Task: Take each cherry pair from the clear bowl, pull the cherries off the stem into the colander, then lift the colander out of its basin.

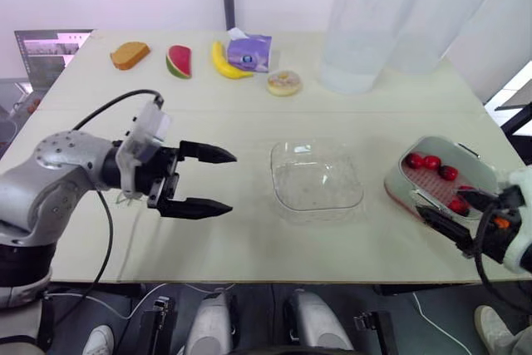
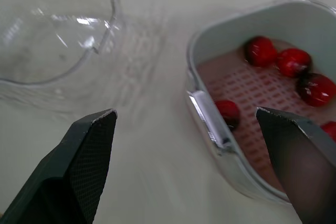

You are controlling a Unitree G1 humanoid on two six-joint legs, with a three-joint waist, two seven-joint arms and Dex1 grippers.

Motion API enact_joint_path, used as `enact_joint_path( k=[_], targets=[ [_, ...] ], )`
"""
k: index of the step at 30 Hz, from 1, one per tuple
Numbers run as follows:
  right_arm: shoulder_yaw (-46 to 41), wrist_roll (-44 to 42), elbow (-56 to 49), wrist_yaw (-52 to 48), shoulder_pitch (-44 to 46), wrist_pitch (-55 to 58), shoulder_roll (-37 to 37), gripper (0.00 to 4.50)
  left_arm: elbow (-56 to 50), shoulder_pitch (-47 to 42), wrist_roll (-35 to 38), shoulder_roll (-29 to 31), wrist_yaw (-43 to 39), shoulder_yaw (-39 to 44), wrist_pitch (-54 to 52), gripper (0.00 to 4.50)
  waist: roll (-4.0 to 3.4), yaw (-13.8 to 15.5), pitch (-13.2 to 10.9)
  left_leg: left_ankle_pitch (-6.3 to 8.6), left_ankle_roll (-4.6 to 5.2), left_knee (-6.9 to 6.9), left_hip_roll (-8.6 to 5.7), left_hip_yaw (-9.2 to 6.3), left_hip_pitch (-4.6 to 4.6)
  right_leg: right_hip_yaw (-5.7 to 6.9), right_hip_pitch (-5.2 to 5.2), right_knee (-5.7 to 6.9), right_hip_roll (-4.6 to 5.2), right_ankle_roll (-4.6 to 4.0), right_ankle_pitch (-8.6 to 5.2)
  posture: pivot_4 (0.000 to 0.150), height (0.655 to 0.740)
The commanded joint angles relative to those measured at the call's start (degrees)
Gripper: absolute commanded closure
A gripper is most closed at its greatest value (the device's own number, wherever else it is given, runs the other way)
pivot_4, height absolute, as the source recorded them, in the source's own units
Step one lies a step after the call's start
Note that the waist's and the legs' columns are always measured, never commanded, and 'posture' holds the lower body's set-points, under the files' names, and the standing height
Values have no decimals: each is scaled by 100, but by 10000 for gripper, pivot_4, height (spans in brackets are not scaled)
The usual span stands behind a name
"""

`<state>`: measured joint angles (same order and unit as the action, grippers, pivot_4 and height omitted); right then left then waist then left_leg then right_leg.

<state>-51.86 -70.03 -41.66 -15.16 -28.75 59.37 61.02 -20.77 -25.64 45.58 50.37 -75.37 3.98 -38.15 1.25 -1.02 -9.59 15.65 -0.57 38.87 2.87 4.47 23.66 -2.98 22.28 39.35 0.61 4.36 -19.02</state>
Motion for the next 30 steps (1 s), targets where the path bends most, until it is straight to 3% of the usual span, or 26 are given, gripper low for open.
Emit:
enact_joint_path(
  k=[1, 11, 19, 27, 28, 30],
  targets=[
    [256, 76, 303, -290, 320, 310, 471, 0, 2, -86, -71, -10, -70, -31, 168, 100, 0, 2, 0, 0, 0, 0, 0, -1, -1, 0, 0, 0, -2, 0, 0, 1500, 7400],
    [2038, 1078, 1167, -1350, 1555, 529, 1518, 0, 29, -83, -238, -71, -129, -193, 310, 100, 1, 26, -1, 2, 3, 1, -2, 1, 3, -1, 3, -3, 2, 1, 0, 1500, 7400],
    [2829, 1771, 1632, -1978, 2372, 428, 1575, 0, 27, -31, -295, -78, -86, -217, 354, 100, 1, 8, -1, 2, 3, 2, -1, 1, 4, -1, 5, -3, 2, 1, 0, 1500, 7400],
    [3209, 2322, 1745, -2249, 2756, 381, 1407, 39650, -33, 35, -275, -33, -29, -171, 313, 0, 1, 18, -2, 2, 3, 1, 0, 1, 4, 0, 6, -3, 4, 1, 0, 1500, 7400],
    [3225, 2398, 1749, -2282, 2763, 370, 1409, 43153, -36, 37, -274, -29, -29, -168, 314, 0, 1, 19, -2, 2, 3, 1, 0, 1, 4, 0, 6, -2, 4, 1, 0, 1500, 7400],
    [3233, 2485, 1749, -2347, 2792, 367, 1386, 42869, -44, 27, -256, -26, -16, -163, 291, 0, 1, 20, -2, 2, 3, 1, 0, 0, 4, 1, 7, -2, 4, 1, 0, 1500, 7400]
  ],
)
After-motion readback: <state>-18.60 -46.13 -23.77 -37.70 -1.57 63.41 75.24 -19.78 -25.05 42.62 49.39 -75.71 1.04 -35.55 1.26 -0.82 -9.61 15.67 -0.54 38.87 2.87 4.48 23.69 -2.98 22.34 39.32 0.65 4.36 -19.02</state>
